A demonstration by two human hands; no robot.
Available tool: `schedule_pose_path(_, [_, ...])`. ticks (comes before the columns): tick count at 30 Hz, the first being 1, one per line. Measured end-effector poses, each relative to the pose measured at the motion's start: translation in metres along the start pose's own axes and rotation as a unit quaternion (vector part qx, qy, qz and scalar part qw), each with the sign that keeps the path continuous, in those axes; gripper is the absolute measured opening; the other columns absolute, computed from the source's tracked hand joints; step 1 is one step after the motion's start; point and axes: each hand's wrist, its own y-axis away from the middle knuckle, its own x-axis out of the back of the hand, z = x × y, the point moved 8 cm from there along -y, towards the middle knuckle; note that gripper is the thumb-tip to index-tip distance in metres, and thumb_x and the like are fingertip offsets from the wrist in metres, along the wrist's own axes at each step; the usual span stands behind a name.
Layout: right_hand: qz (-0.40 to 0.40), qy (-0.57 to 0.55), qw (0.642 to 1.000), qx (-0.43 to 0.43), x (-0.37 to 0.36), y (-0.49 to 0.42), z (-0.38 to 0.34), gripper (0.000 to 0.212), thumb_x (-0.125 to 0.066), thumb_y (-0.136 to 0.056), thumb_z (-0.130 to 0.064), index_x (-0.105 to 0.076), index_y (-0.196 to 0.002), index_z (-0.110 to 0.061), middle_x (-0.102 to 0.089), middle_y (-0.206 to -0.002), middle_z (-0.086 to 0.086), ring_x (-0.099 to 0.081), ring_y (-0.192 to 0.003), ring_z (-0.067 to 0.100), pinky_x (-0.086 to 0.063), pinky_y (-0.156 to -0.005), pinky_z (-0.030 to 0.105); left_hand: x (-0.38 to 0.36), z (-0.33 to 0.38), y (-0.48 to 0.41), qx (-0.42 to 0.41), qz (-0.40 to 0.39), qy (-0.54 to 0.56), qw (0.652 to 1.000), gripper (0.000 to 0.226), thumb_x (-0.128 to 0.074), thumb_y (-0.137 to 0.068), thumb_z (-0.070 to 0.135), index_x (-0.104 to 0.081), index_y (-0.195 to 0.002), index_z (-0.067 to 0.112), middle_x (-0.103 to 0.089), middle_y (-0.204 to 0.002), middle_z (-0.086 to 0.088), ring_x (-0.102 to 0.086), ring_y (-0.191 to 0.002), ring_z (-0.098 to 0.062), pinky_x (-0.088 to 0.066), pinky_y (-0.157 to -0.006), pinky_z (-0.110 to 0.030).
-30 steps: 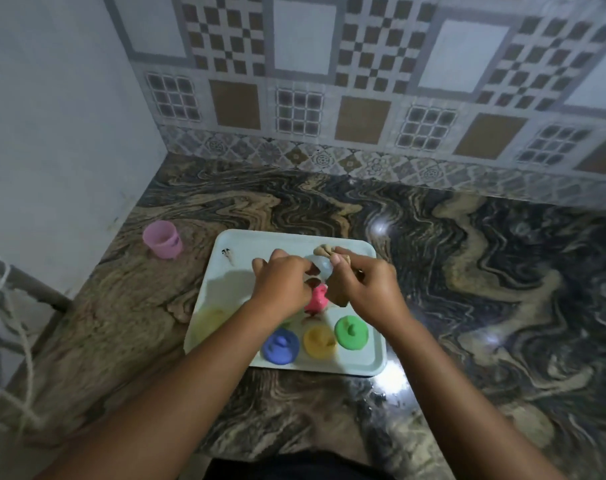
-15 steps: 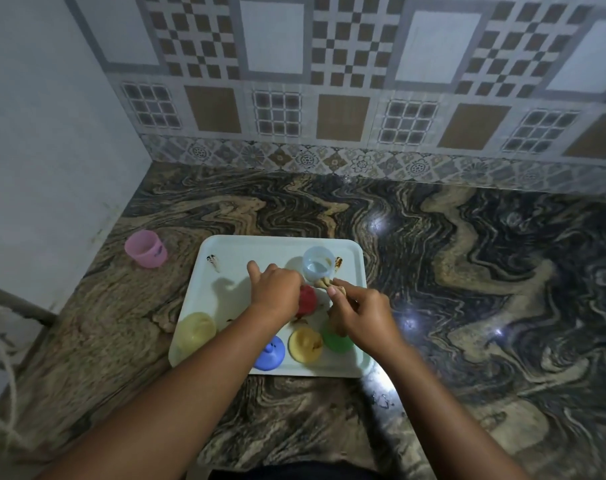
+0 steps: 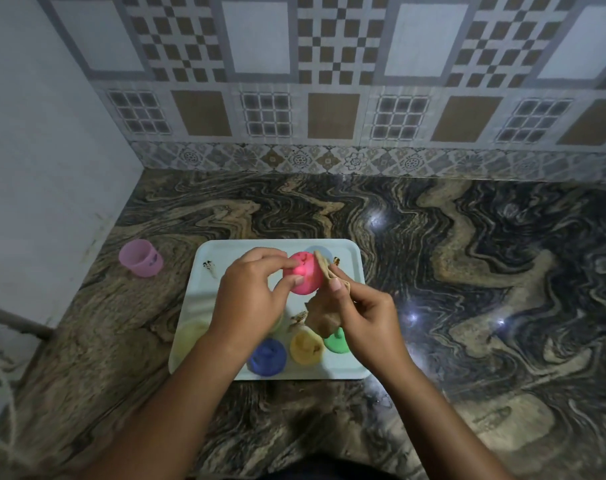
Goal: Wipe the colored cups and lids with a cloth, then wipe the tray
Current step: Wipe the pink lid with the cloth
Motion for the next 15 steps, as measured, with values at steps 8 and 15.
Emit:
schedule_pose_path(8, [-0.041, -0.089, 0.995, 0.031, -0.045, -0.001, -0.027, 0.038, -0.056, -0.103, -0.035, -0.080, -0.095, -0.006, -0.079, -0.096, 0.013, -0.071, -0.100, 0.019, -0.059, -0.087, 0.045, 0.033, -0.024, 0.022, 0.201, 0.031, 0.335, 0.920, 0.045, -0.082, -0.075, 0.005, -0.072, -0.113, 0.027, -0.075, -0.106, 0.002, -0.075, -0.078, -0.013, -0.060, -0.063, -0.028])
schedule_pose_path(15, [-0.069, -0.066, 0.995, 0.040, -0.082, 0.002, -0.033, 0.036, -0.059, -0.096, -0.027, -0.074, -0.120, -0.004, -0.071, -0.119, -0.022, -0.066, -0.104, 0.001, -0.057, -0.082, 0.020, 0.025, -0.043, 0.036, 0.298, 0.018, 0.548, 0.781, 0.059, -0.076, -0.072, 0.014, -0.061, -0.129, 0.012, -0.076, -0.109, -0.010, -0.073, -0.099, -0.024, -0.060, -0.079, -0.034])
